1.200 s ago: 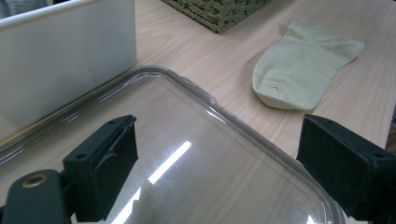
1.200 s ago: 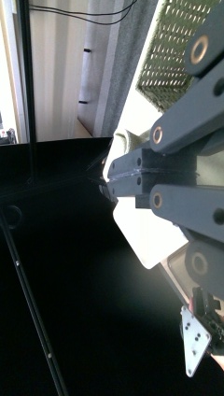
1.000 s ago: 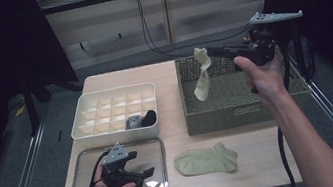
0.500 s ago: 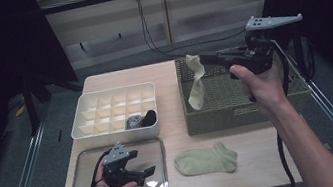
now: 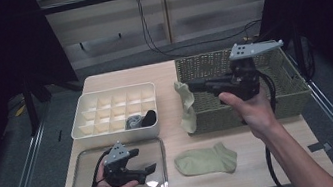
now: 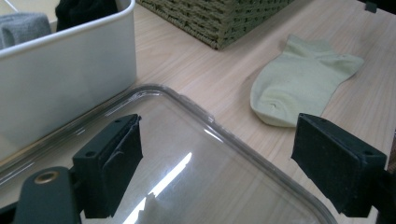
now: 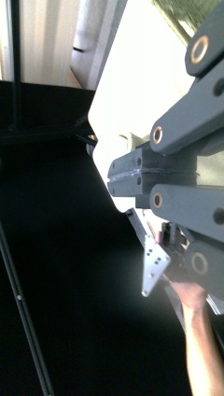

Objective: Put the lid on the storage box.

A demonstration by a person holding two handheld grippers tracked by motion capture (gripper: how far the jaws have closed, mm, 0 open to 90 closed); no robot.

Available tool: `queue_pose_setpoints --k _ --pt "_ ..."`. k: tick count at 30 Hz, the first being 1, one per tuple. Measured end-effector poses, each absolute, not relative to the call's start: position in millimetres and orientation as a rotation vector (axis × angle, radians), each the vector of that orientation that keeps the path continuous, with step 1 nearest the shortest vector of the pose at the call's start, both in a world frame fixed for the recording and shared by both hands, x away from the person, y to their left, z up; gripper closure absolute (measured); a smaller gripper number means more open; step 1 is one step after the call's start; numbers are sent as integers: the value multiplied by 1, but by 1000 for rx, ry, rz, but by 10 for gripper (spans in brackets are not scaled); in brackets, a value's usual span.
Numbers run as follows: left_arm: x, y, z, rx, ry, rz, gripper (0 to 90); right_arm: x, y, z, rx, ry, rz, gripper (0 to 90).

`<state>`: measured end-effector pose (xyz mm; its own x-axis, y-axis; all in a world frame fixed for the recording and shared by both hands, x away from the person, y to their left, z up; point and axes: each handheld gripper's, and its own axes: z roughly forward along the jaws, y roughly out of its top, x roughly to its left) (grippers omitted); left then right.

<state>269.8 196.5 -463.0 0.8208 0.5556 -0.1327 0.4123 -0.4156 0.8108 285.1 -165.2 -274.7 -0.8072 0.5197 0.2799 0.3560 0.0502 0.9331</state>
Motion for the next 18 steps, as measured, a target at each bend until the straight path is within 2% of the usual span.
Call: queue_pose_setpoints --k 18 --pt "264 180 -459 2081 635 166 307 269 -135 -345 1004 2308 1865 900"
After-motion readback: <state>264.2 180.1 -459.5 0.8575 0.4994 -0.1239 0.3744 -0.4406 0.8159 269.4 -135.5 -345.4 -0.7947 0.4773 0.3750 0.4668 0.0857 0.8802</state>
